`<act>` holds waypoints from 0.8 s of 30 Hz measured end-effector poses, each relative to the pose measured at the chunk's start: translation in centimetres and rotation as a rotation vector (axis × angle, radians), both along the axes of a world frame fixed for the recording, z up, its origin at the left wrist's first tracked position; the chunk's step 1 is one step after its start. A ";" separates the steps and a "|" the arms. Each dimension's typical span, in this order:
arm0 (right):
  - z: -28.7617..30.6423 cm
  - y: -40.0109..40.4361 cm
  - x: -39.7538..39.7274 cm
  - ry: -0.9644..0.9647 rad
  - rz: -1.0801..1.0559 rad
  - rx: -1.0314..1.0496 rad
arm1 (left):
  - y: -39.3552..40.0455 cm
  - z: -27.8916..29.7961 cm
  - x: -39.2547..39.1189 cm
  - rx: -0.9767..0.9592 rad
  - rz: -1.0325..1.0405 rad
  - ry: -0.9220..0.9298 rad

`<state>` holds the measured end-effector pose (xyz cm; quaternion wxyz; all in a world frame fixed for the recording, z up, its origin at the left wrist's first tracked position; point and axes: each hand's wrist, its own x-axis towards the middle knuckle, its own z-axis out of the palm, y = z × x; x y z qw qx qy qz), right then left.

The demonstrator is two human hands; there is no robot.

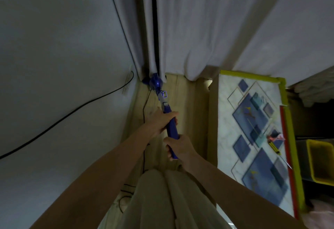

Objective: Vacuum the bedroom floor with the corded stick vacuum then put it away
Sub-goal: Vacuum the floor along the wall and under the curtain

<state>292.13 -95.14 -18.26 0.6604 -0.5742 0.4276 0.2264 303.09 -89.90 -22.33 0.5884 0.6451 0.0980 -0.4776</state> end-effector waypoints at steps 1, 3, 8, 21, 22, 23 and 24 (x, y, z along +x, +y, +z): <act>-0.5 0.0 0.2 0.002 0.011 -0.011 | -0.1 -0.4 0.0 0.017 0.012 -0.012; -1.2 0.0 0.7 -0.005 0.033 -0.039 | -0.3 -1.0 0.2 0.070 0.031 -0.045; -2.1 0.1 1.0 -0.008 0.078 -0.075 | -0.5 -1.5 0.3 0.168 0.032 -0.117; 1.1 -0.6 -3.5 -0.001 -0.025 -0.144 | -1.7 0.3 -3.7 0.063 -0.090 -0.172; 1.0 -0.5 -3.6 -0.003 -0.020 -0.149 | -1.6 0.2 -3.7 0.065 -0.088 -0.169; 0.8 -0.4 -3.6 -0.008 -0.012 -0.158 | -1.5 0.0 -3.6 0.065 -0.090 -0.165; 0.6 -0.2 -3.4 -0.013 -0.004 -0.168 | -1.4 -0.1 -3.4 0.065 -0.098 -0.162</act>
